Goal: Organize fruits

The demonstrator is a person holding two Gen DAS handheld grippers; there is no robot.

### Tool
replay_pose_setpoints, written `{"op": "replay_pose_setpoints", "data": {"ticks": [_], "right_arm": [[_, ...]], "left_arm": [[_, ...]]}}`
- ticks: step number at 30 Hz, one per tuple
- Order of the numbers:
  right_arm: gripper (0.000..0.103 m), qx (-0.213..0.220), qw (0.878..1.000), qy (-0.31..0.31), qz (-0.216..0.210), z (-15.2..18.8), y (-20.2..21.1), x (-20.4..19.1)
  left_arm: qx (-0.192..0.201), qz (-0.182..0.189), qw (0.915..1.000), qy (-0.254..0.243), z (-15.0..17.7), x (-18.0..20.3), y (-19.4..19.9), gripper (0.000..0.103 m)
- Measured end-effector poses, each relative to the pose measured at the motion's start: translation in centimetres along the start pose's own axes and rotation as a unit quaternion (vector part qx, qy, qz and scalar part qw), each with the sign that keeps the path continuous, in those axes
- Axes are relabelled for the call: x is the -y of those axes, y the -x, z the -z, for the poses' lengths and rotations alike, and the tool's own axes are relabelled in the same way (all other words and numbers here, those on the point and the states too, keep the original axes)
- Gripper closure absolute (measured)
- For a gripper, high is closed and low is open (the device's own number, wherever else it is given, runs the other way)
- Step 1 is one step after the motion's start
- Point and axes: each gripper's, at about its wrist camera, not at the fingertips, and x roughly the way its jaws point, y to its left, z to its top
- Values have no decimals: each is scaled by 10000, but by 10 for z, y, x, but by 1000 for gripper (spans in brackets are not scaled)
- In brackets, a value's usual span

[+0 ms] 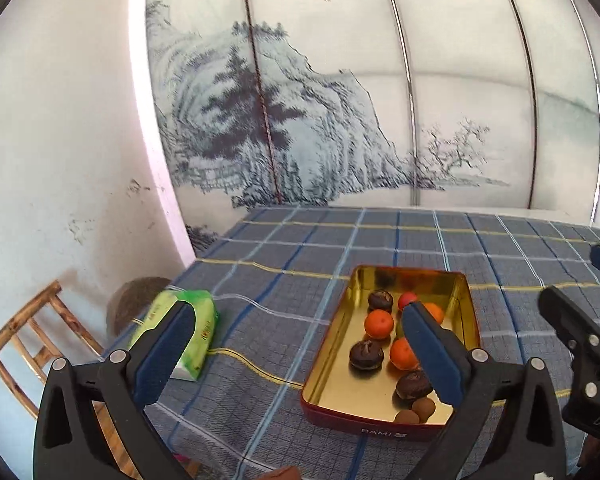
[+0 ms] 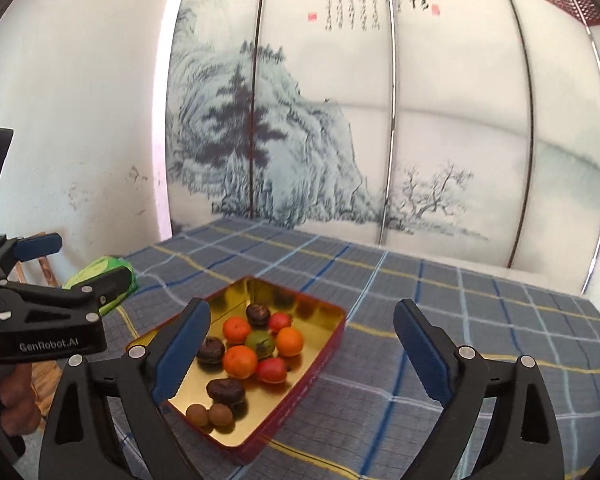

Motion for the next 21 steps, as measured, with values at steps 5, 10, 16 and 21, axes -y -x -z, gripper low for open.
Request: {"op": "replay_pose_setpoints", "data": {"ticks": [5,10,16,21], "right_arm": [[7,223,9997,-74,113,-10,26,14],[5,293,9993,-162,189,-15,39,24],[5,371,9989,-101,269,-21,49,20],[4,461,9984,-36,314,-26,56,16]], "left_arm": [[338,368,9980,398,-17,-10,28,0],[413,562,9964,490,-30,-6,42,0],[585,512,9969,121,-36,7,57,0],[655,565,9962,106,-38,6,64,0]]}}
